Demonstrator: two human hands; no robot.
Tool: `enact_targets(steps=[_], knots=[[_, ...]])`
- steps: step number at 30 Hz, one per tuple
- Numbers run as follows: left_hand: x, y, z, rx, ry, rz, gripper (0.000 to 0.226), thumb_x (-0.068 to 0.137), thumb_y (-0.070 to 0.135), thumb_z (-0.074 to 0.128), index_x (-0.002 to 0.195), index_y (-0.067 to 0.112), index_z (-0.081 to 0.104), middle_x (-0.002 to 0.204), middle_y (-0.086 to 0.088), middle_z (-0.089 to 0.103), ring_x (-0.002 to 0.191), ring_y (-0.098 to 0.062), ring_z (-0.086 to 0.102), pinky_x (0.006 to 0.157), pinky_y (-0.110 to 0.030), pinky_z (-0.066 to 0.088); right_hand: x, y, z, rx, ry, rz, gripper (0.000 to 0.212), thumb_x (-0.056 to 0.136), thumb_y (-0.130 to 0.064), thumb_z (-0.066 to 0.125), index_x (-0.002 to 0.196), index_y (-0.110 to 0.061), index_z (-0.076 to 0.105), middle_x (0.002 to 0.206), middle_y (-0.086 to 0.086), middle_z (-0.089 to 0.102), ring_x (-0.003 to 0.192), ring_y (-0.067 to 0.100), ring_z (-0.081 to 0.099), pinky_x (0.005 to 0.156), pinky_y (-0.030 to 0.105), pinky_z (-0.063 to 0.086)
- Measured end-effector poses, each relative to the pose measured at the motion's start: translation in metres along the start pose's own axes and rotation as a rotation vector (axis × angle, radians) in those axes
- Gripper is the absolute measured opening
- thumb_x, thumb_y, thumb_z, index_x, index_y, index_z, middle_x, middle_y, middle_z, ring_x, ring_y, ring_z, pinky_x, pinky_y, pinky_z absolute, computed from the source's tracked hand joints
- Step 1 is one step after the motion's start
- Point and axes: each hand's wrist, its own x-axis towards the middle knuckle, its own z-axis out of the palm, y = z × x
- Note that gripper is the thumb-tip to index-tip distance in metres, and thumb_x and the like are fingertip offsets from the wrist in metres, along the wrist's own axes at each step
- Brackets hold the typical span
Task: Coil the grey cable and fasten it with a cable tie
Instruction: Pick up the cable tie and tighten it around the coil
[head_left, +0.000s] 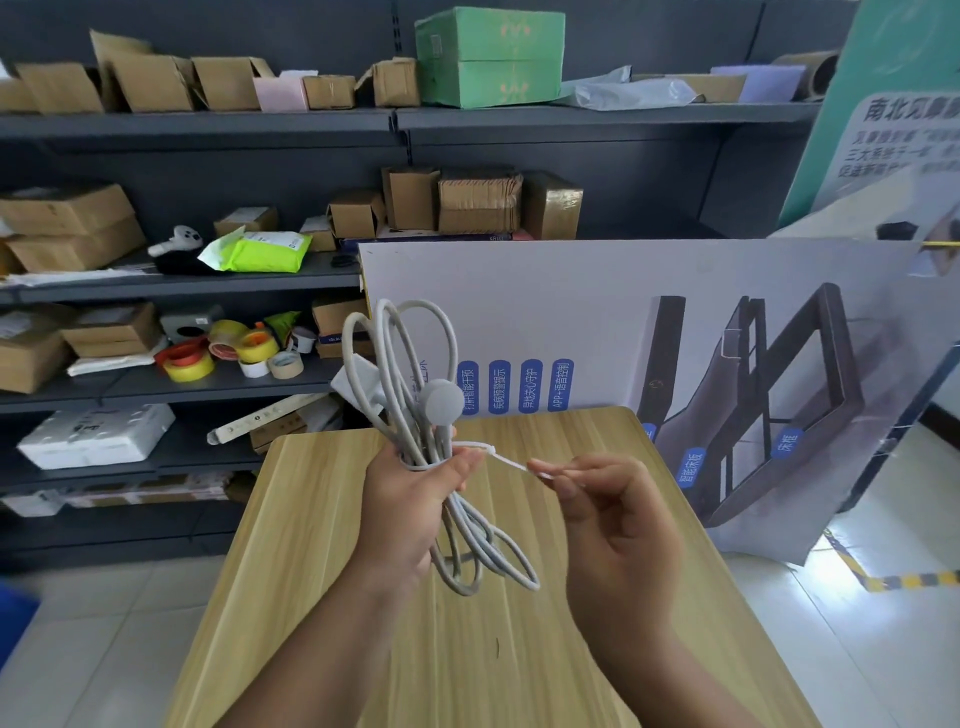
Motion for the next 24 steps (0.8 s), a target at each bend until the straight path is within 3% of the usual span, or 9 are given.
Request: enact_targets(steps=[3,7,11,13,17,19,21,24], knots=[[-0.002,0.003,0.002,0.018,-0.048,0.012,0.016,0.073,0.01,0.08,0.081,0.013,0.067,0.072,-0.012,0.061,0.054,-0.011,0.055,0.067,-0.027,0.054,0.007,-0.012,-0.005,0.071,0.046,0.01,0.032,0.086,-0.001,0.061,0.075,-0.031,0.057,0.082,-0.01,0.066,0.083,0.02,0.075,0.075,0.026,0.056],[-0.004,0.009,0.004,-0.016,-0.084,0.017,0.016,0.072,0.011,0.08,0.082,0.014,0.068,0.07,-0.007,0.063,0.058,-0.014,0.057,0.069,-0.031,0.055,0.03,-0.011,-0.015,0.143,0.153,0.167,0.008,0.089,-0.01,0.057,0.081,-0.011,0.057,0.076,0.012,0.068,0.078,0.023,0.075,0.077,0.037,0.061],[-0.007,0.014,0.009,0.078,-0.103,0.096,0.013,0.077,0.008,0.078,0.083,0.016,0.07,0.068,0.006,0.07,0.064,-0.007,0.065,0.066,-0.024,0.054,0.037,0.004,-0.007,0.121,0.07,0.279,0.01,0.089,-0.022,0.065,0.093,-0.015,0.06,0.079,0.013,0.073,0.079,0.025,0.073,0.077,0.041,0.058],[-0.009,0.015,0.012,0.078,-0.084,0.112,0.015,0.076,0.011,0.079,0.087,0.017,0.071,0.07,0.006,0.071,0.066,-0.006,0.067,0.065,-0.019,0.054,0.032,0.009,0.002,0.179,0.007,0.26,0.025,0.085,-0.025,0.07,0.105,-0.018,0.057,0.083,0.012,0.073,0.081,0.026,0.072,0.079,0.042,0.056],[-0.007,0.016,0.016,-0.009,-0.012,0.108,0.019,0.077,0.007,0.078,0.092,0.007,0.068,0.069,-0.002,0.066,0.061,-0.013,0.063,0.063,-0.024,0.054,0.022,0.016,0.007,0.564,-0.04,0.33,0.081,0.067,-0.037,0.086,0.132,-0.02,0.04,0.105,0.015,0.072,0.101,0.032,0.068,0.091,0.044,0.054],[-0.006,0.016,0.016,-0.052,-0.005,0.103,0.021,0.077,0.004,0.076,0.095,0.0,0.066,0.07,-0.006,0.065,0.061,-0.015,0.062,0.063,-0.026,0.055,0.02,0.02,0.012,0.504,-0.05,0.412,0.087,0.071,-0.02,0.084,0.14,-0.029,0.033,0.121,0.012,0.068,0.116,0.03,0.064,0.093,0.038,0.053],[-0.006,0.016,0.016,-0.066,-0.02,0.106,0.021,0.077,0.002,0.076,0.094,-0.003,0.065,0.07,-0.008,0.065,0.06,-0.015,0.062,0.062,-0.025,0.056,0.02,0.022,0.017,0.509,-0.032,0.526,0.096,0.072,-0.007,0.081,0.146,-0.034,0.026,0.124,0.008,0.068,0.117,0.026,0.064,0.091,0.032,0.054],[-0.009,0.017,0.016,-0.073,-0.048,0.108,0.02,0.077,0.003,0.076,0.095,0.002,0.067,0.07,-0.003,0.067,0.061,-0.012,0.064,0.061,-0.024,0.056,0.026,0.024,0.02,0.84,0.033,0.744,0.109,0.055,-0.008,0.091,0.144,-0.022,0.03,0.116,0.013,0.072,0.104,0.023,0.07,0.08,0.027,0.057]])
